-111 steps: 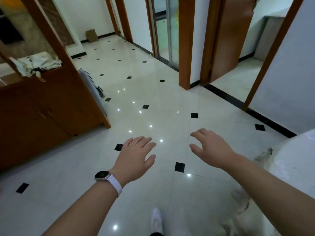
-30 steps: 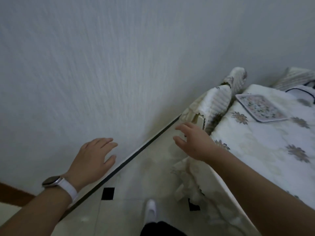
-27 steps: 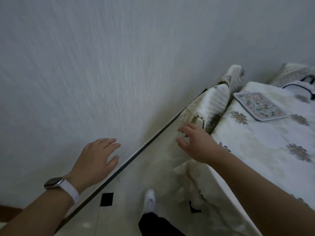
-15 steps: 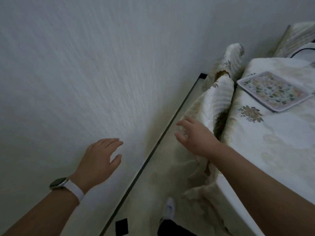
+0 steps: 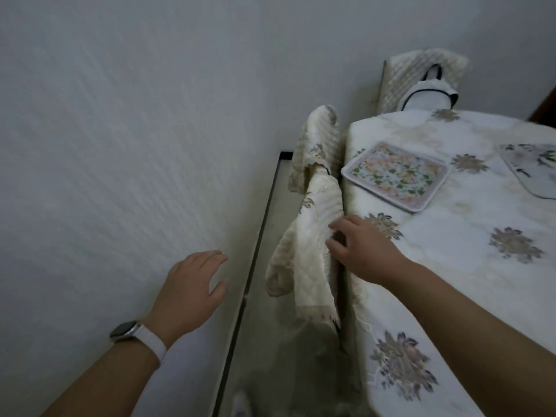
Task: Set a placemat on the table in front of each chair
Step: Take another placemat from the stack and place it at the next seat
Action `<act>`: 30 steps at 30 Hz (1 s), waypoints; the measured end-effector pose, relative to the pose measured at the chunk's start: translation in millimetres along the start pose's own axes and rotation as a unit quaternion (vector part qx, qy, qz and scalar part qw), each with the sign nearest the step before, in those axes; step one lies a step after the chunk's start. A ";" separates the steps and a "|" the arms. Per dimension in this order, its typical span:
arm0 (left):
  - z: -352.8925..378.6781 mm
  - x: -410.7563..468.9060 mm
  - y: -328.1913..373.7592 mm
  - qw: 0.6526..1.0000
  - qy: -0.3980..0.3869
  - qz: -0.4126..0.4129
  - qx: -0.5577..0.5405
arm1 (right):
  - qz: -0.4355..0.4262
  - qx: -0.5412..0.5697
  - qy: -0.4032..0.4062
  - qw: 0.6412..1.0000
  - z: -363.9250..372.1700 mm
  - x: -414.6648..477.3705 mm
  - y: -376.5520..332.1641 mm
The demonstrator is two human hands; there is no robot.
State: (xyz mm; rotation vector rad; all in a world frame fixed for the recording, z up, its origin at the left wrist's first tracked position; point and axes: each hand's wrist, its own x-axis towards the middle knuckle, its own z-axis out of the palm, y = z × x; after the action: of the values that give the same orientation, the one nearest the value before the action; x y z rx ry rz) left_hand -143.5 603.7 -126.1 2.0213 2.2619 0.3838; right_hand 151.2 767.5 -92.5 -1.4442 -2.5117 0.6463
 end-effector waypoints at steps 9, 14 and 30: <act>-3.5 168.6 8.8 0.989 -0.002 0.150 0.003 | 0.113 0.020 0.050 0.992 -19.1 44.1 47.4; 16.8 272.1 10.6 0.974 -0.048 0.219 -0.006 | 0.200 0.033 0.084 0.976 -14.0 89.0 68.8; 88.2 480.2 63.5 0.891 -0.147 0.423 -0.081 | 0.432 0.031 0.077 0.898 10.9 161.6 92.7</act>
State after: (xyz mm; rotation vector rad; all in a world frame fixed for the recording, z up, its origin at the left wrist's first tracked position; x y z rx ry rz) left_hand -121.7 1095.2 -146.2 2.6369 1.0445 0.2655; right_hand 136.3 942.9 -154.4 -2.4550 -1.6140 0.6682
